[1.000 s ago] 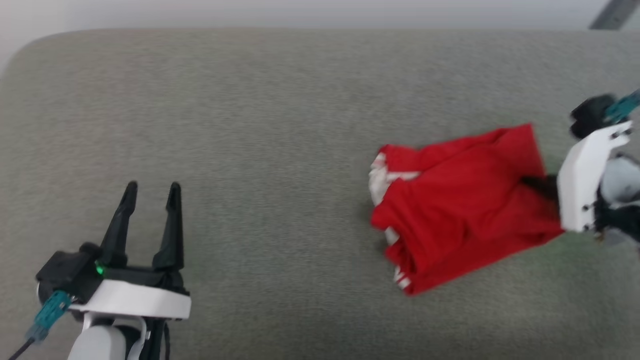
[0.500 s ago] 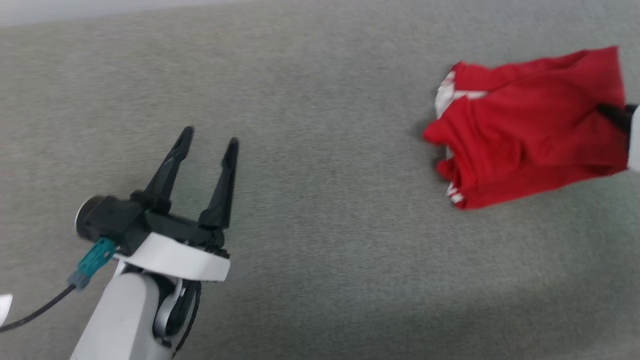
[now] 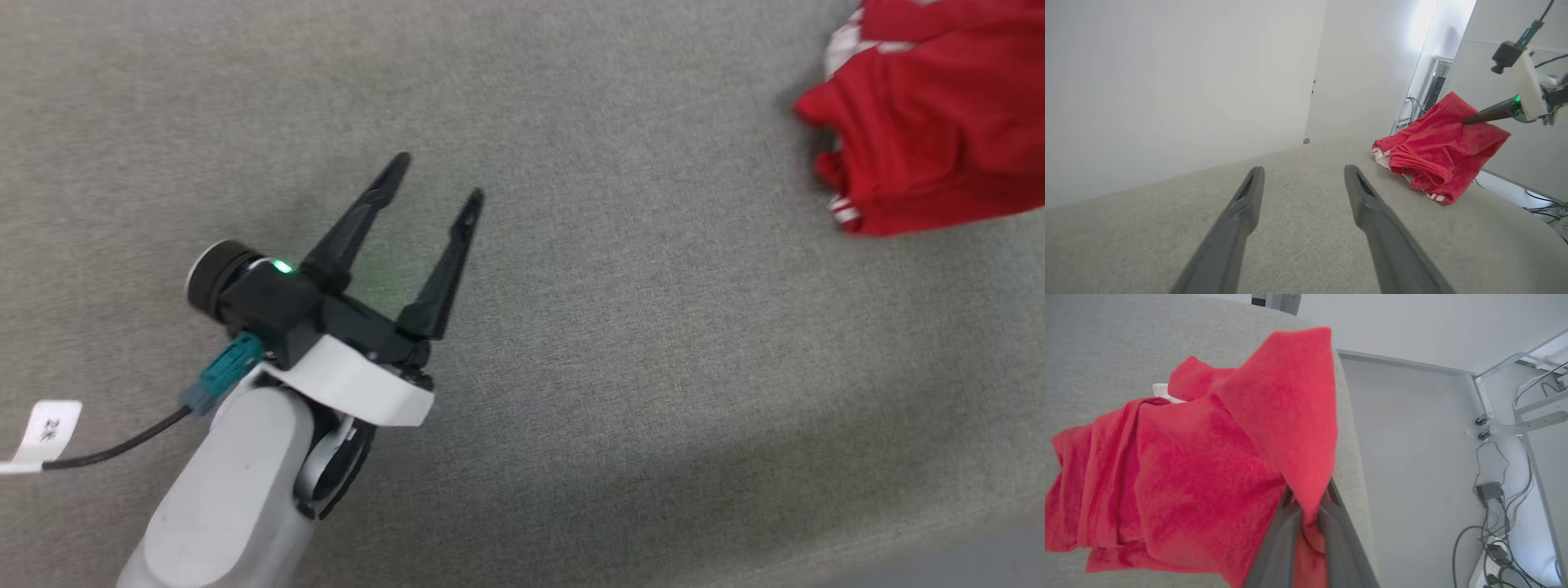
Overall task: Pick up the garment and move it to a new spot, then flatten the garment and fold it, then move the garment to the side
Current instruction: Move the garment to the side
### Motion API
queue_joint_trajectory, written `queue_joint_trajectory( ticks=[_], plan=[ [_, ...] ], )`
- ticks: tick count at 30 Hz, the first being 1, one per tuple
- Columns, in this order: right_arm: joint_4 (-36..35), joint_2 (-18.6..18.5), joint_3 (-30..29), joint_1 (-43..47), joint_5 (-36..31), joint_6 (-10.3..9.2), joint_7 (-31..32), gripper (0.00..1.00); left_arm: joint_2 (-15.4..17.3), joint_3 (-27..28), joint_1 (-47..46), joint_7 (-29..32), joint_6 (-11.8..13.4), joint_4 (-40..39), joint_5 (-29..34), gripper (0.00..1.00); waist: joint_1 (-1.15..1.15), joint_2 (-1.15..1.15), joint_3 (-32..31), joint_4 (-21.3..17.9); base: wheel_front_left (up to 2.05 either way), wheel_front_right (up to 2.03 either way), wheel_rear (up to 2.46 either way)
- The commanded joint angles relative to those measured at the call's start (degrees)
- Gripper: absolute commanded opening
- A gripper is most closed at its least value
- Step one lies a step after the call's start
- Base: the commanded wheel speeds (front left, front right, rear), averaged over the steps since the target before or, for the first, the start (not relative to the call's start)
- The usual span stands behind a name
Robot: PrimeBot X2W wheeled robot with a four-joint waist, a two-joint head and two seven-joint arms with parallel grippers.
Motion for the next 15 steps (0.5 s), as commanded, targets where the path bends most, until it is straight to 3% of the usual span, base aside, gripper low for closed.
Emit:
queue_joint_trajectory(
  ticks=[1,10,15],
  plan=[
    [1.1,-0.2,-0.1,-1.3,-1.5,-0.01,-1.1,0.00,0.1,-0.7,-1.3,-0.3,-0.2,0.2,-0.7,1.00,0.00,0.00,1.0,-0.7,0.00,0.00,0.00],
    [9.8,1.1,-0.4,-4.8,-9.3,-0.01,-7.3,0.00,0.4,-4.5,-5.3,-0.3,-0.2,0.6,-1.2,1.00,0.00,0.00,4.1,-0.4,0.00,0.00,0.00],
    [14.8,4.1,-1.1,-6.0,-10.9,-0.01,-11.2,0.00,0.9,-4.9,-6.4,-0.3,-0.2,0.8,-1.5,1.00,0.00,0.00,5.1,-0.1,0.00,0.00,0.00]
  ],
)
